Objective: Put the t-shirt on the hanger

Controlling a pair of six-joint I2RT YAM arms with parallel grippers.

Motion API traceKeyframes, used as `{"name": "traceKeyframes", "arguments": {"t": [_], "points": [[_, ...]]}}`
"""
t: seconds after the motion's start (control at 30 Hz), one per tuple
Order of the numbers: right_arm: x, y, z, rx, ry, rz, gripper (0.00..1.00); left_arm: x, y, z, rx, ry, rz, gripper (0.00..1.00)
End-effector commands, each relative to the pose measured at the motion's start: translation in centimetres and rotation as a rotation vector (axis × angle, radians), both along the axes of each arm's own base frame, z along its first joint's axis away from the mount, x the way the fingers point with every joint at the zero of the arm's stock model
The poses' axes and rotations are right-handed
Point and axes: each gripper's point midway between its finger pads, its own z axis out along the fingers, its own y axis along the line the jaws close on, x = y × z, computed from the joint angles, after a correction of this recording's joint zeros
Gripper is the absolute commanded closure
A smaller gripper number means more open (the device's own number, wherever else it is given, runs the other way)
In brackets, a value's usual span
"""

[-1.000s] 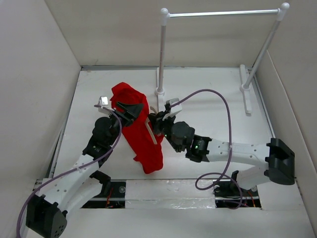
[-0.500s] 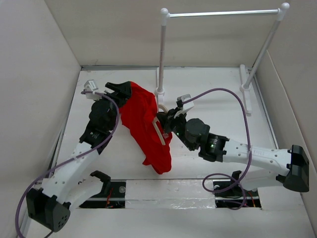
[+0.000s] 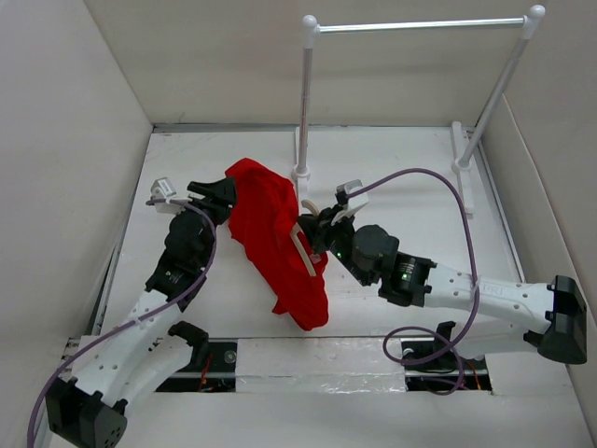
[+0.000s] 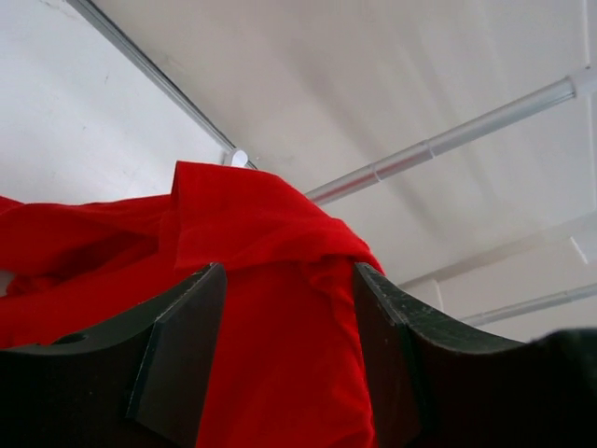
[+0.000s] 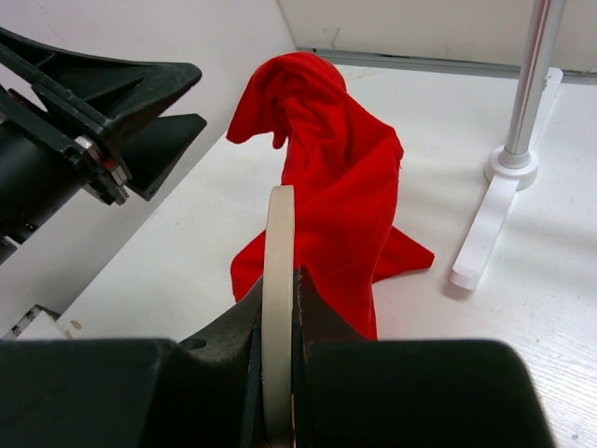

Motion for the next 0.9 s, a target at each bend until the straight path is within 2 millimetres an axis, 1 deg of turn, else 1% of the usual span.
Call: {"name": "traceKeyframes", "arguments": {"t": [0.0,0.03,0.1,0.13,0.17,0.23,0.27,0.43,0.47,0.53,0.63,0.67,0.7,0.73,0.8,0.87], "points": [[-0.3,-0.1,3.2,0.108,-0.034,0.010,1.00,0.7,0.2,0.6,0.007,-0.004,0.027,0.49],[-0.3,-0.2,3.3,0.104,-0.035,0.010,1.00,1.2,0.1,0.3,0.025,0.013,0.032,0.49],[-0.3,-0.4,3.4,0.108,-0.036,0.004,1.00,2.0,0.2,0.0,0.066,0.021,0.038,0.53],[-0.5,-0.6,3.6,0.123,-0.037,0.007,1.00,2.7,0.0,0.1,0.076,0.039,0.034,0.54],[-0.5,-0.6,3.7,0.126,-0.038,0.010,1.00,3.1,0.5,-0.3,0.083,0.061,0.041,0.54],[-0.4,-0.7,3.7,0.114,-0.038,0.000,1.00,3.2,-0.3,-0.7,0.078,0.064,-0.012,0.56],[-0.4,-0.8,3.5,0.103,-0.034,-0.005,1.00,3.3,-0.2,-0.1,0.065,0.036,-0.010,0.56],[-0.6,-0.9,3.5,0.111,-0.037,0.006,1.00,3.6,0.0,-0.5,0.087,0.049,0.004,0.57],[-0.6,-0.9,3.5,0.115,-0.038,0.007,1.00,3.7,0.0,-0.1,0.083,0.035,0.005,0.57],[-0.7,-0.9,3.6,0.124,-0.038,0.013,1.00,4.2,-0.2,0.5,0.094,0.026,0.002,0.63],[-0.6,-0.8,3.5,0.117,-0.036,0.012,1.00,4.4,-0.7,0.6,0.105,0.030,-0.022,0.73],[-0.6,-0.9,3.4,0.117,-0.033,0.010,1.00,4.4,-0.9,0.9,0.102,0.014,-0.029,0.80],[-0.7,-0.9,3.4,0.121,-0.035,0.014,1.00,4.4,-0.8,0.9,0.105,0.011,-0.029,0.97],[-0.8,-0.8,3.5,0.123,-0.036,0.020,1.00,4.5,-0.6,1.0,0.105,0.010,-0.017,1.00],[-0.8,-0.9,3.5,0.115,-0.035,0.018,1.00,4.4,-0.1,1.4,0.105,-0.001,0.010,1.00],[-0.8,-1.1,3.5,0.121,-0.034,0.017,1.00,4.4,0.2,2.4,0.109,-0.030,0.025,1.00]]}}
